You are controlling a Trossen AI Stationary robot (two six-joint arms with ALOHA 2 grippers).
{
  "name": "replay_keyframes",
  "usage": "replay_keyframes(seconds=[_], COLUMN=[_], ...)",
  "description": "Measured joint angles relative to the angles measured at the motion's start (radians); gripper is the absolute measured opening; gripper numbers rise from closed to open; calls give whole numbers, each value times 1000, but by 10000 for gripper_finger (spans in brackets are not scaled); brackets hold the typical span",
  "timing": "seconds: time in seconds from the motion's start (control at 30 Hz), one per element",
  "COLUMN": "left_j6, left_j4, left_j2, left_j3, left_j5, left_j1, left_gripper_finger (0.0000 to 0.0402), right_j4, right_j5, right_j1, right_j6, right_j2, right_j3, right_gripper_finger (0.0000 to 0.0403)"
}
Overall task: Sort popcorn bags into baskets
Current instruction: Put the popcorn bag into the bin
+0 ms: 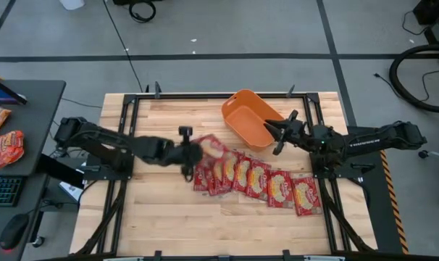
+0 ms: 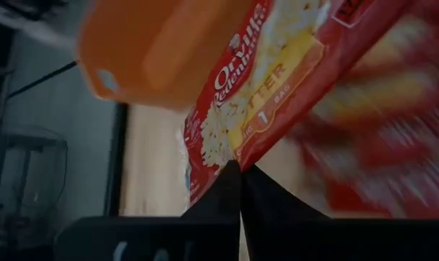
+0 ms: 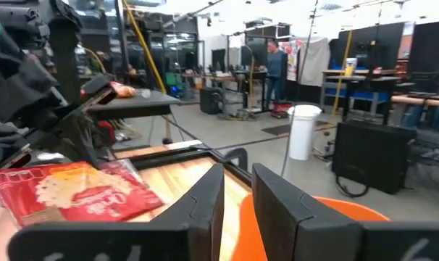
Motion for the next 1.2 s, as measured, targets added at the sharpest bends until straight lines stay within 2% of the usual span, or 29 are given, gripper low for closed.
replay_keyframes(seconds=[0.27, 0.37, 0.6, 0.8, 0.9, 1.03, 1.1, 1.2], left_j6=[218, 239, 350, 383, 382, 386, 381, 366], left_j4=[359, 374, 375, 389, 369, 314, 242, 140], left_j2=[143, 218, 418, 549, 586, 581, 560, 532], left_j3=[3, 57, 260, 387, 415, 420, 419, 419], left_j5=[-12, -17, -86, -95, -96, -70, -7, 147], left_j1=[125, 158, 188, 232, 249, 237, 220, 189], left_gripper_finger=[1, 1, 1, 4, 26, 85, 112, 138], right_j4=[-5, -7, -19, -32, -34, -38, -39, -46], right_j5=[34, 48, 169, 273, 300, 335, 364, 386], right_j1=[-17, 5, 98, 178, 204, 227, 231, 231], right_j6=[2, -11, -83, -134, -156, -180, -182, -181], right_j2=[30, 25, -21, -46, -50, -49, -49, -49], right_j3=[1, 1, 1, 1, 1, 1, 1, 1], right_gripper_finger=[77, 77, 77, 77, 77, 77, 77, 77])
